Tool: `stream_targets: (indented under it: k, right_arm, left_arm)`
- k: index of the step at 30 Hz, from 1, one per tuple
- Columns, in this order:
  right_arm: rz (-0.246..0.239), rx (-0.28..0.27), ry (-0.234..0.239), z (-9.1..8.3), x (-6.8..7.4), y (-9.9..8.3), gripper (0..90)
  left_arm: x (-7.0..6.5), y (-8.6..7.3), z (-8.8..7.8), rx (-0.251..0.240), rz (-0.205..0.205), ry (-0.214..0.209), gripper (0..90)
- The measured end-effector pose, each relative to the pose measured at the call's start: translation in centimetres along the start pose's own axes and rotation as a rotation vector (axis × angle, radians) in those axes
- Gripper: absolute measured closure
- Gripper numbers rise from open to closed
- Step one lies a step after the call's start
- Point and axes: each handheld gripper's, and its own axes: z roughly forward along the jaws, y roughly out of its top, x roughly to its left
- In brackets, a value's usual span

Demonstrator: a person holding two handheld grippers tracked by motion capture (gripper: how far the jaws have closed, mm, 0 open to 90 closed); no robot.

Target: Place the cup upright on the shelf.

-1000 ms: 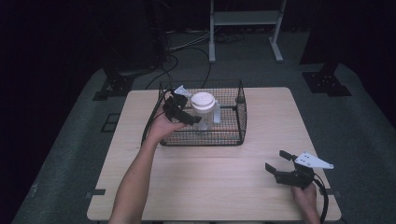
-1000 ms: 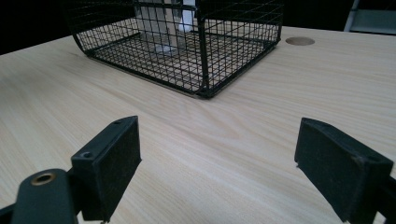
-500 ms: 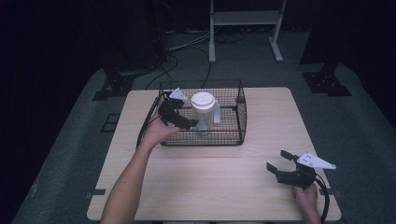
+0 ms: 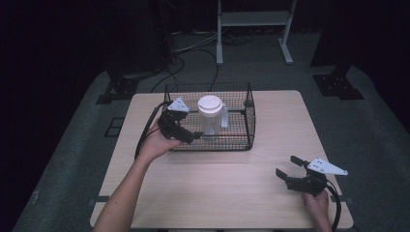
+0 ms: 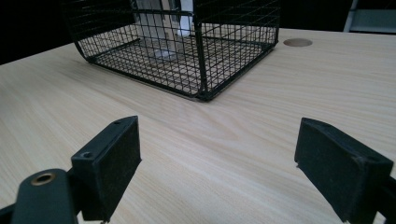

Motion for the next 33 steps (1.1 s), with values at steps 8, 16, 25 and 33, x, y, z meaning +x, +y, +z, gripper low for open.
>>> stream_targets:
  k: [8,16,25,33]
  right_arm:
    - [-0.008,-0.003,-0.007,0.0,0.0,0.0,13.4]
    - [-0.014,0.006,-0.011,0.1,0.1,0.0,13.5]
    - [-0.004,0.007,-0.016,0.1,0.1,0.0,13.4]
    - [0.000,0.015,-0.023,0.1,0.1,0.0,13.4]
  left_arm:
    - [-1.3,-0.8,-0.7,-0.032,0.006,-0.020,1.5]
    - [-2.2,-2.4,-1.3,-0.057,0.000,-0.025,1.5]
    - [-2.9,-3.6,-1.5,-0.061,-0.008,-0.037,1.6]
    - [-4.0,-4.9,-1.9,-0.069,-0.004,-0.046,1.6]
